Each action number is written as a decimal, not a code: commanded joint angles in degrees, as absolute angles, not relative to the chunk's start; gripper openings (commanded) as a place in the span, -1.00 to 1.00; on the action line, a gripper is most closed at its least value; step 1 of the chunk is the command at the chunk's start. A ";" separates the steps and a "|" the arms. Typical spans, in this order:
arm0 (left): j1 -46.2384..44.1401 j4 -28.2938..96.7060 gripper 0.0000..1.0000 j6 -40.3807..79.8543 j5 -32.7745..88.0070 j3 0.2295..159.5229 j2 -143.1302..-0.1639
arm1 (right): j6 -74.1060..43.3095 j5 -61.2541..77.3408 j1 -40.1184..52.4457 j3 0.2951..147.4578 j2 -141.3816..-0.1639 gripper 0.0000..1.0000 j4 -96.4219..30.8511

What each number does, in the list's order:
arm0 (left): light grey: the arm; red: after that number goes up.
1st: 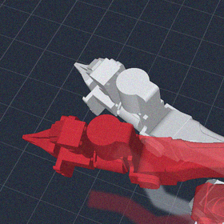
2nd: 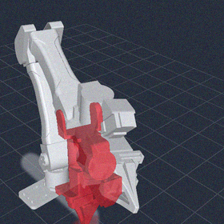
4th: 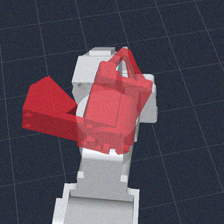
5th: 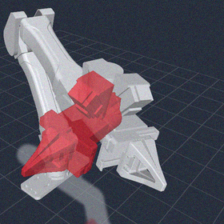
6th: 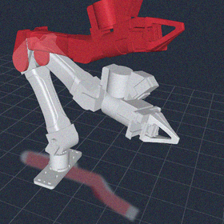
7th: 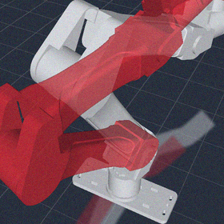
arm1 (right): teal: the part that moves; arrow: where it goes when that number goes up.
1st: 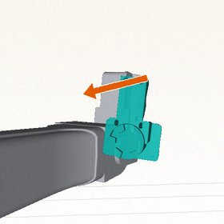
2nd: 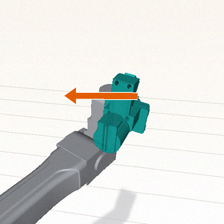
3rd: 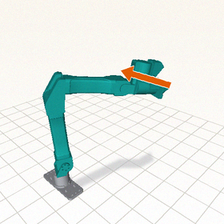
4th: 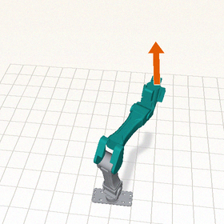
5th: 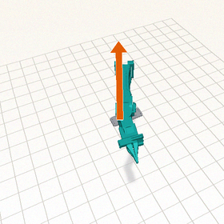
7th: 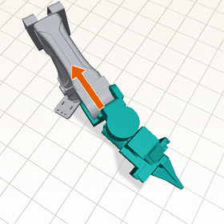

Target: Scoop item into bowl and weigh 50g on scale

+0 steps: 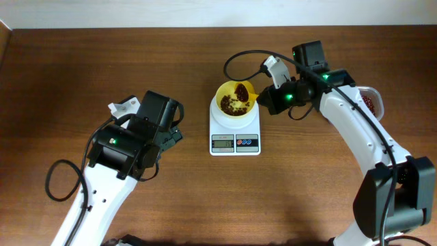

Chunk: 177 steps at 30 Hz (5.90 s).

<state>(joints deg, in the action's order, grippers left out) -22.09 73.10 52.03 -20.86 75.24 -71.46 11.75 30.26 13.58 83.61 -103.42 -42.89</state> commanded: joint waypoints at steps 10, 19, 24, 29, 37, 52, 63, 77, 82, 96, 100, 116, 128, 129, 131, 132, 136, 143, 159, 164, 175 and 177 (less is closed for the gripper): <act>-21.85 73.17 0.98 51.96 -21.39 75.31 -70.78 | 11.53 26.24 17.26 86.11 -100.79 -0.92 -44.47; -21.85 73.17 0.98 51.96 -21.39 75.31 -70.78 | 11.51 23.27 17.30 86.61 -98.76 -0.92 -46.17; -21.85 73.17 0.98 51.96 -21.39 75.31 -70.78 | 11.51 23.27 17.30 86.61 -98.17 -0.92 -46.13; -21.85 73.17 0.98 51.96 -21.37 75.31 -70.78 | 11.51 22.96 17.50 86.61 -98.17 -0.92 -46.06; -21.85 73.17 0.98 51.96 -21.39 75.31 -70.78 | 10.55 17.10 19.88 87.09 -98.06 -0.92 -46.37; -21.85 73.17 0.98 51.96 -21.39 75.31 -70.78 | 8.51 13.17 20.62 87.46 -97.76 -0.92 -47.77; -21.85 73.17 0.98 51.96 -21.39 75.31 -70.78 | 9.63 10.81 22.59 87.90 -97.73 -0.92 -47.81; -21.85 73.17 0.98 51.96 -21.39 75.31 -70.78 | 9.61 10.04 22.59 88.09 -97.73 -0.92 -47.79; -21.85 73.19 0.98 51.96 -21.39 75.31 -70.78 | 9.61 10.04 22.96 88.09 -97.73 -0.92 -47.79; -21.85 73.19 0.98 51.96 -21.39 75.31 -70.78 | 9.61 4.23 24.36 88.09 -97.73 -0.92 -48.01; -21.85 73.17 0.98 51.96 -21.39 75.31 -70.78 | 9.61 4.25 24.77 88.09 -97.73 -0.92 -47.18; -21.85 73.19 0.98 51.96 -21.39 75.31 -70.78 | 9.63 -0.30 27.42 88.09 -97.73 -0.92 -47.13; -21.85 73.17 0.98 51.96 -21.39 75.31 -70.78 | 7.86 -3.27 27.44 89.27 -97.43 -0.92 -46.50; -21.85 73.19 0.98 51.96 -21.39 75.31 -70.78 | 7.88 -3.33 26.87 90.32 -97.21 -0.92 -46.72; -21.85 73.17 0.98 51.96 -21.39 75.31 -70.78 | 7.88 -6.09 24.45 93.49 -96.05 -0.92 -47.51; -21.85 73.17 0.98 51.96 -21.39 75.31 -70.78 | 7.90 -10.94 22.63 95.13 -94.96 -0.92 -49.54; -21.85 73.17 0.98 51.96 -21.39 75.31 -70.78 | 7.88 -26.81 13.58 96.40 -89.78 -0.92 -62.67; -21.85 73.17 0.98 51.96 -21.37 75.31 -70.78 | 2.83 -26.15 2.59 93.69 -90.80 -0.92 -76.44; -21.85 73.17 0.98 51.96 -21.39 75.31 -70.78 | 0.36 -27.99 -1.52 88.29 -105.38 -0.92 -65.71; -21.85 73.17 0.98 51.96 -21.39 75.31 -70.78 | 0.38 -32.84 -1.52 88.29 -105.82 -0.92 -63.33; -21.85 73.17 0.97 51.96 -21.39 75.31 -70.78 | 0.36 -29.08 -1.52 88.29 -107.90 -0.92 -61.67; -21.85 73.17 0.98 51.96 -21.39 75.31 -70.78 | 0.36 -27.51 -1.52 88.29 -108.66 -0.92 -61.67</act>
<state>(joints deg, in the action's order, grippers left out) -22.09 73.10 52.03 -20.84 75.20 -71.46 1.26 -29.41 -1.63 88.88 -107.39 -61.82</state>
